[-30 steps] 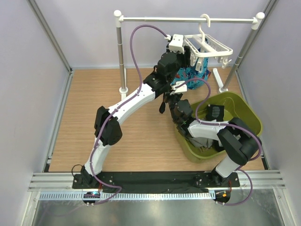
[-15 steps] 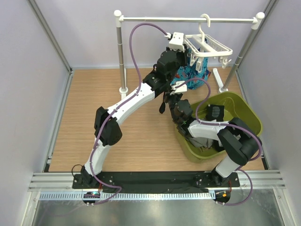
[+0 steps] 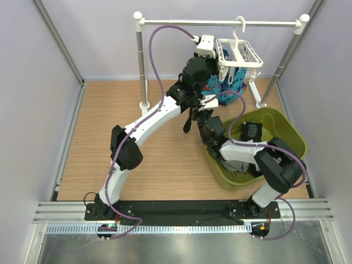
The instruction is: Remove the socks clipped to the hanger
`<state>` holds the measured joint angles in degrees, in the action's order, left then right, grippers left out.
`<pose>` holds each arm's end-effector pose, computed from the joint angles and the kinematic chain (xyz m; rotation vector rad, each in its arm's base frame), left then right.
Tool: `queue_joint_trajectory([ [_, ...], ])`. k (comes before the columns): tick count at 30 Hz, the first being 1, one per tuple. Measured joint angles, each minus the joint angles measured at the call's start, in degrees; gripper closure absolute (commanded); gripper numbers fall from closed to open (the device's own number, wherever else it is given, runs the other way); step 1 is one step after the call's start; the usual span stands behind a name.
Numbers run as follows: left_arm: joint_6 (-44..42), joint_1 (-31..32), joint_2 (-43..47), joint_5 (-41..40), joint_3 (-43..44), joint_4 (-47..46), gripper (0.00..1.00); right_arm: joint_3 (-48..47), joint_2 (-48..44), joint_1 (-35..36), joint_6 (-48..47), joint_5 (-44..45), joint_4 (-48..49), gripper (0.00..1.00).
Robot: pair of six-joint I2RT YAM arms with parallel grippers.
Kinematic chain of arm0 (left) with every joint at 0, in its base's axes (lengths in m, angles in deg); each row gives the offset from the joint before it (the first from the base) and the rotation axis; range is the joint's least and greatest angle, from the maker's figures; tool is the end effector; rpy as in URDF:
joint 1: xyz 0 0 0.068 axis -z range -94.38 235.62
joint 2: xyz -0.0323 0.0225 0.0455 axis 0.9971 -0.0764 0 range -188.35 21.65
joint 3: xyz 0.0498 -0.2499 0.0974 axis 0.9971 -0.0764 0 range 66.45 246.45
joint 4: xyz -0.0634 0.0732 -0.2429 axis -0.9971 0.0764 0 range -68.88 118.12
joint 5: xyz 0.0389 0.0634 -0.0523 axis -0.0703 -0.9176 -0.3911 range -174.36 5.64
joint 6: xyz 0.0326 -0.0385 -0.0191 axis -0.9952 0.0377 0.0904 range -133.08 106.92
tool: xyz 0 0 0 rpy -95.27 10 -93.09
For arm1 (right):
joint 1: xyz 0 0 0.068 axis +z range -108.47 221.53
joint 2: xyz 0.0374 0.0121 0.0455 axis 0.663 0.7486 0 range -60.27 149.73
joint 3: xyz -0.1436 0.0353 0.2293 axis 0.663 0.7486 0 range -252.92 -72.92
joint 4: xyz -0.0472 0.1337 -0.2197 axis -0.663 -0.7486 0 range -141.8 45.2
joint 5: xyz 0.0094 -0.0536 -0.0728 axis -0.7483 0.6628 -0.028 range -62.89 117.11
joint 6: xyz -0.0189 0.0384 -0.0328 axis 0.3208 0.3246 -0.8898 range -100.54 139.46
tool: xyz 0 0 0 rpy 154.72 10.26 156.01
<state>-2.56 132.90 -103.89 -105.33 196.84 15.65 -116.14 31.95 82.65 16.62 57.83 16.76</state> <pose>0.3609 -0.3719 0.4280 0.1461 1.4203 -0.5816 0.2668 0.2088 0.2545 -0.0742 1.3837 0.1959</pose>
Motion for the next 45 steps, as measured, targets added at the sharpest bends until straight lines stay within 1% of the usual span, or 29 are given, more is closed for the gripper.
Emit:
queue_joint_trajectory([
  [7,0.0,0.0,0.0,0.0,0.0,0.2,0.99,0.4,-0.1,0.0,0.3,-0.3,-0.2,0.99],
  [8,0.0,0.0,0.0,0.0,0.0,0.2,0.94,0.6,-0.4,0.0,0.4,-0.5,-0.5,0.99],
  [9,0.0,0.0,0.0,0.1,0.0,0.2,0.84,0.7,-0.7,0.0,0.4,-0.9,-0.7,0.99],
  [10,0.0,0.0,0.0,0.2,-0.1,0.1,0.63,0.8,-1.0,0.0,0.6,-1.1,-0.8,0.99],
  [11,-0.3,0.0,0.3,0.2,-1.0,-0.5,0.54,0.8,-1.6,0.0,0.9,-2.0,-1.1,0.99],
  [13,0.5,-0.1,1.4,0.5,-3.8,-1.1,0.44,0.8,-3.0,0.0,1.3,-3.4,-2.0,0.99],
  [18,1.0,0.1,5.3,0.4,-12.4,-2.1,0.41,0.8,-7.3,0.0,3.4,-8.0,-4.1,0.99],
  [21,1.0,0.1,9.3,-0.9,-18.9,-2.4,0.38,0.8,-9.8,0.2,4.5,-11.1,-6.0,0.99],
  [23,1.0,0.2,12.9,-2.5,-23.3,-2.4,0.33,0.8,-11.6,0.3,5.1,-13.6,-8.5,0.99],
  [24,1.0,0.2,14.8,-3.6,-25.0,-2.5,0.24,0.7,-12.9,0.5,5.6,-15.2,-11.0,0.99],
  [25,0.8,0.2,16.7,-4.8,-26.6,-2.4,0.19,0.6,-14.0,0.5,6.1,-16.5,-13.1,0.99],
  [27,1.1,0.2,20.4,-7.1,-28.7,-1.7,0.13,-0.2,-16.5,0.7,7.4,-19.9,-18.7,0.99],
  [28,1.1,0.2,22.5,-8.4,-29.4,-1.0,0.11,-1.4,-18.5,0.7,8.4,-21.9,-23.4,0.99],
  [29,1.3,0.2,24.7,-9.6,-30.1,-0.3,0.07,-1.9,-19.5,0.8,9.0,-22.8,-25.4,0.99],
  [30,1.3,0.2,27.4,-10.4,-31.5,0.1,0.01,-3.1,-21.5,0.8,9.9,-24.1,-29.2,0.99],
  [34,2.4,0.2,39.5,-12.5,-38.5,2.1,0.0,-7.5,-30.3,0.9,13.2,-26.2,-42.0,0.99],
  [38,4.2,0.2,51.8,-12.5,-44.7,4.5,0.0,-12.7,-39.1,0.9,16.1,-26.4,-55.0,0.99],
  [41,5.9,0.2,59.6,-10.1,-48.0,6.9,0.0,-17.6,-43.2,0.9,18.4,-26.2,-66.6,0.99],
  [45,8.7,0.2,68.3,-5.1,-52.9,9.7,0.0,-24.2,-44.8,0.9,21.8,-22.9,-82.7,0.99],
])
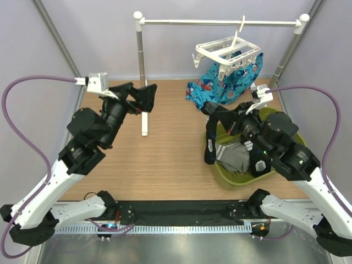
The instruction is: Remove the socks clipped to the hanger
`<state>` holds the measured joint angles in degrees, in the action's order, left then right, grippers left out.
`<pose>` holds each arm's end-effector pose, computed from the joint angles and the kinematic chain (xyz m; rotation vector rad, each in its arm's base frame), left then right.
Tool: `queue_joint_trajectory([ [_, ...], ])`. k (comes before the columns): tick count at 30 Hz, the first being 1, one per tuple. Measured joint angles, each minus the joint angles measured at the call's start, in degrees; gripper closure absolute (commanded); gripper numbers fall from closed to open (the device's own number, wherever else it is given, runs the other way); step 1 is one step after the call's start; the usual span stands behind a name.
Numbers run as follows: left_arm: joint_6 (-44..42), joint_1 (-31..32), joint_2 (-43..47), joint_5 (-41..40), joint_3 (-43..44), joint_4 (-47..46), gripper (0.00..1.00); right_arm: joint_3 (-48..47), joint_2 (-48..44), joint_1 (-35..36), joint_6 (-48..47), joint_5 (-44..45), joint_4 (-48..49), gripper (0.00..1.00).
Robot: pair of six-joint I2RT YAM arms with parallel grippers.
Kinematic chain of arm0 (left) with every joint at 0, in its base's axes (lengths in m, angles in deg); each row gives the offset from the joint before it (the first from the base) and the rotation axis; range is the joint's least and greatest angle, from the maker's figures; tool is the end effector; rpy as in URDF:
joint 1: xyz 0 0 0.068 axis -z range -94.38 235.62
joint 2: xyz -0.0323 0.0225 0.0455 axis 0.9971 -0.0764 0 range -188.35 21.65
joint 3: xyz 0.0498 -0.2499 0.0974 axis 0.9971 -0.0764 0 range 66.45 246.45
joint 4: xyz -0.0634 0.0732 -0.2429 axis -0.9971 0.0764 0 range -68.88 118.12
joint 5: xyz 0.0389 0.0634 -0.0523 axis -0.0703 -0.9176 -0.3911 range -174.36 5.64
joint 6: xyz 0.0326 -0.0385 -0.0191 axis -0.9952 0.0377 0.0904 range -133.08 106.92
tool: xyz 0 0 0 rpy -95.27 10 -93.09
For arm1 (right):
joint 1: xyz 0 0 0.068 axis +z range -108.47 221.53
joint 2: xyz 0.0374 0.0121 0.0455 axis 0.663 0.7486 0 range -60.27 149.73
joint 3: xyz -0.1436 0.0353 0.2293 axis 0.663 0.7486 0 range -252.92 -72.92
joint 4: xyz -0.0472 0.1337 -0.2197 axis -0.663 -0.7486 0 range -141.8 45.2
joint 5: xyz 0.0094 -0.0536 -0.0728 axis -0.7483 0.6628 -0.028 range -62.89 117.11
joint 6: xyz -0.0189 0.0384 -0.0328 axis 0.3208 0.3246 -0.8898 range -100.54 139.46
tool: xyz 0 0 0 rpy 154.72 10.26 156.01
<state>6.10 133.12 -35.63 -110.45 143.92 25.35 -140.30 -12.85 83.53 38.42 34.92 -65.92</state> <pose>0.1389 -0.1283 0.5056 -0.0690 1.3523 -0.6929 0.1224 0.1037 0.4457 -0.2193 1.6232 0.7162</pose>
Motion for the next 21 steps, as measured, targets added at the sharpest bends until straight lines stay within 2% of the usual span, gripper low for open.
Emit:
queue_joint_trajectory([
  [6,3.7,0.0,10.2,6.5,-11.8,4.0,0.0,-7.2,2.1,0.0,2.9,10.4,-20.6,0.99],
  [9,4.4,0.0,13.5,7.7,-16.4,6.3,0.0,-11.2,5.0,0.0,4.1,18.4,-28.4,0.99],
  [13,4.4,0.0,15.7,8.6,-18.1,11.6,0.0,-14.1,8.6,-0.3,6.5,30.8,-36.7,0.99],
  [18,4.2,0.0,18.3,9.9,-19.1,13.7,0.0,-14.6,9.2,-1.7,7.8,38.5,-41.6,0.99],
  [21,3.7,0.0,19.8,9.9,-20.9,13.7,0.01,-13.3,9.1,-5.5,6.8,39.5,-41.3,0.99],
])
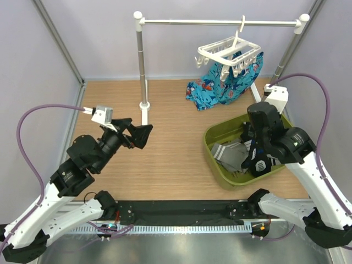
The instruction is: Remove the socks clipped to the hanger
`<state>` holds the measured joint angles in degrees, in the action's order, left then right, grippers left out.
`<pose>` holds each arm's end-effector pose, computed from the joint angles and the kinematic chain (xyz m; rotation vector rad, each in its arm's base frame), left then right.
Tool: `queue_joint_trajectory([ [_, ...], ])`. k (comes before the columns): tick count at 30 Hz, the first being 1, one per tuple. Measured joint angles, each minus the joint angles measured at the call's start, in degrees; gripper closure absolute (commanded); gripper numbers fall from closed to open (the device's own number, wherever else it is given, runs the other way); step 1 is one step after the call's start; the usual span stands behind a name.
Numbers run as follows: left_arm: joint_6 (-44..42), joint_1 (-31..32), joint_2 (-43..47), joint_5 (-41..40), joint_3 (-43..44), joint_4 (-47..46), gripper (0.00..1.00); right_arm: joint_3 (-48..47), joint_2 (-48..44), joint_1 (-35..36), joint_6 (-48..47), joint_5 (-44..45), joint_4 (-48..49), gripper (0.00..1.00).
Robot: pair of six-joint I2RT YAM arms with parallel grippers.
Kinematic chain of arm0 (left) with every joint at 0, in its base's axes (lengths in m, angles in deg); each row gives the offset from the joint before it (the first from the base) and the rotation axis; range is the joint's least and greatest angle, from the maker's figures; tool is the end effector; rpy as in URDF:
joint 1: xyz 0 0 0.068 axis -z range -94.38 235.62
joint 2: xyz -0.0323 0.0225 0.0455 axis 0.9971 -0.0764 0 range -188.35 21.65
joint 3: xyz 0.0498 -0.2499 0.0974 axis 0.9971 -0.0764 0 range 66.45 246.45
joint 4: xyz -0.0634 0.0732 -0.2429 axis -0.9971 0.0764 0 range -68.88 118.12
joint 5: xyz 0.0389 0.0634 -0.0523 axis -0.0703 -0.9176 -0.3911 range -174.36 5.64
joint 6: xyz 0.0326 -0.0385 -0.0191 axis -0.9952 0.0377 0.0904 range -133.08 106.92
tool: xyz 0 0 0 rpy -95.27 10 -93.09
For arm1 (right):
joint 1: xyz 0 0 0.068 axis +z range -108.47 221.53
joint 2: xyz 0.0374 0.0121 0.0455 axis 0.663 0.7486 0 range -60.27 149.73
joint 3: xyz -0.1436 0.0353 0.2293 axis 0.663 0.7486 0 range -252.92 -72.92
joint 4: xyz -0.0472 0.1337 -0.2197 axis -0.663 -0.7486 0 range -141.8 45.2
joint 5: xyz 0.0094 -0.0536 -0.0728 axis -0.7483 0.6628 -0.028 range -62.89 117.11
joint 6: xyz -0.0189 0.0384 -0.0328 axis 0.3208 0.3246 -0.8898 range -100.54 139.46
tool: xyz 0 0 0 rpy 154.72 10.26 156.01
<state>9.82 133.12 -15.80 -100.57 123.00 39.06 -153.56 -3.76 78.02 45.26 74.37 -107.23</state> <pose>0.0955 -0.0894 0.4131 0.1125 1.5966 -0.7475 0.1365 0.0684 0.4278 0.2322 2.0000 -0.2440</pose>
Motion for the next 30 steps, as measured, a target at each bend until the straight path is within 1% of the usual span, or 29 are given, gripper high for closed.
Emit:
queue_joint_trajectory([
  [1,-0.4,0.0,0.2,0.0,-0.5,-0.1,0.0,1.1,0.0,-1.9,-0.5,-0.1,0.7,0.93],
  [2,-0.7,0.0,0.3,0.0,-0.9,0.0,0.0,2.1,0.0,-3.5,-0.9,-0.3,1.2,0.83],
  [4,-1.3,0.0,0.2,0.2,-1.8,0.0,0.0,4.8,0.2,-8.7,-1.9,-3.1,2.4,0.56],
  [5,-1.7,0.0,0.2,0.5,-2.2,0.0,0.0,6.1,0.4,-11.1,-2.5,-4.6,2.9,0.39],
  [6,-2.3,0.0,0.3,0.8,-2.6,-0.1,0.0,7.3,0.6,-13.1,-2.9,-6.0,3.3,0.34],
  [7,-2.7,0.0,0.5,1.0,-3.0,-0.1,0.0,8.3,0.9,-14.2,-3.6,-7.2,3.7,0.26],
  [9,-3.7,0.0,0.9,1.3,-4.2,-0.5,0.0,9.3,1.3,-14.8,-4.5,-9.5,4.2,0.15],
  [10,-4.0,0.0,1.3,1.3,-4.9,-0.6,0.0,9.3,1.6,-14.9,-4.8,-10.5,4.3,0.02],
  [11,-4.3,0.0,1.7,1.4,-5.6,-0.6,0.0,9.3,1.7,-14.9,-4.8,-11.4,4.8,0.0],
  [16,-5.1,0.0,2.8,1.4,-6.8,-0.5,0.0,6.5,1.9,-14.9,-5.6,-17.0,5.2,0.0],
  [20,-5.7,0.0,3.1,2.3,-5.4,0.3,0.0,4.6,0.2,-14.9,-5.5,-26.6,7.9,0.0],
  [24,-6.9,0.0,4.0,4.9,-2.2,1.0,0.0,5.4,-4.7,-14.9,-4.3,-37.9,13.2,0.0],
  [27,-7.3,0.0,6.0,6.5,-1.2,1.4,0.0,8.5,-10.9,-14.9,-2.4,-42.9,17.0,0.0],
  [30,-6.6,0.0,9.2,7.3,-1.2,2.4,0.0,9.4,-15.6,-14.9,0.1,-45.9,18.0,0.0],
])
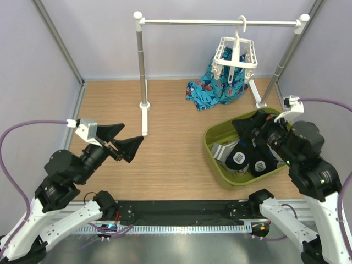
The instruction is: Remove the socks clipped to the hanger
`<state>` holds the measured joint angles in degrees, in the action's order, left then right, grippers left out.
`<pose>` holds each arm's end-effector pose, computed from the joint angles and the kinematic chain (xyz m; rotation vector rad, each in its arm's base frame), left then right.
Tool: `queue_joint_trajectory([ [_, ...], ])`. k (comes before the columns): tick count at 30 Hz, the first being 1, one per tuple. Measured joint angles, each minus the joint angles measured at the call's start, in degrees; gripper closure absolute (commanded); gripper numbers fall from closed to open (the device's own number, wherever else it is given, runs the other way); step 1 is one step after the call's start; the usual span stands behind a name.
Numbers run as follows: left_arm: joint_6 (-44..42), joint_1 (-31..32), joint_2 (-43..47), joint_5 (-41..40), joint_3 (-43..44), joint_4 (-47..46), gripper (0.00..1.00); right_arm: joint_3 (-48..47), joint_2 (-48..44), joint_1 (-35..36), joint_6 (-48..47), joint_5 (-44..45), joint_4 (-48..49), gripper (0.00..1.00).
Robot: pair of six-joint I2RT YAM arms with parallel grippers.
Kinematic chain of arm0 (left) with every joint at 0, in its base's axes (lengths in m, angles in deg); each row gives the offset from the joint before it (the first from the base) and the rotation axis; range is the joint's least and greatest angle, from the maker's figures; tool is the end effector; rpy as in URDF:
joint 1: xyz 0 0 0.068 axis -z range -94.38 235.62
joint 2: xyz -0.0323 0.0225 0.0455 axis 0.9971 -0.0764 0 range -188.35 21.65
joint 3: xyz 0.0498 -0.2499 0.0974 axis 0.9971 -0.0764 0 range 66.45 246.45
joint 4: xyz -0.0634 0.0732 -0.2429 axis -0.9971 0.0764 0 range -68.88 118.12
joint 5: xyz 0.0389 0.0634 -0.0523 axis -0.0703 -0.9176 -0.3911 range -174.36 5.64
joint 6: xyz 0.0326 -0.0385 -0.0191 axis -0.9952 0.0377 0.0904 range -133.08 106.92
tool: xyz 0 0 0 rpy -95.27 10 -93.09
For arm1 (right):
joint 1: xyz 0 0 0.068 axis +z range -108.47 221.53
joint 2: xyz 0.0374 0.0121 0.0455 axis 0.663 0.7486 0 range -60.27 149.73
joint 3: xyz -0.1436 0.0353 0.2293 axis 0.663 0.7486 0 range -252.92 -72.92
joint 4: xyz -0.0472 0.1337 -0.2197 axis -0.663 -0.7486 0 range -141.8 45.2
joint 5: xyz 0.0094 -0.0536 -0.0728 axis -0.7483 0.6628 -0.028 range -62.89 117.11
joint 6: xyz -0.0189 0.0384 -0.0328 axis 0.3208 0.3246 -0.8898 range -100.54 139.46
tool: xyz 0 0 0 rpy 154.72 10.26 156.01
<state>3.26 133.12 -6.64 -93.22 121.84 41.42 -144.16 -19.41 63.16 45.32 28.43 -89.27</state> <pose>0.0627 -0.0602 0.4166 0.2764 1.4779 -0.7936 0.1003 0.0389 0.4353 0.0850 1.8515 0.5626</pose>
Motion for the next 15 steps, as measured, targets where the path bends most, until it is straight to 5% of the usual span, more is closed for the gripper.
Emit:
queue_joint_trajectory([
  [15,6.1,0.0,0.3,3.8,5.8,0.8,0.0,-1.6,-4.9,0.0,2.8,1.7,-1.4,0.0],
])
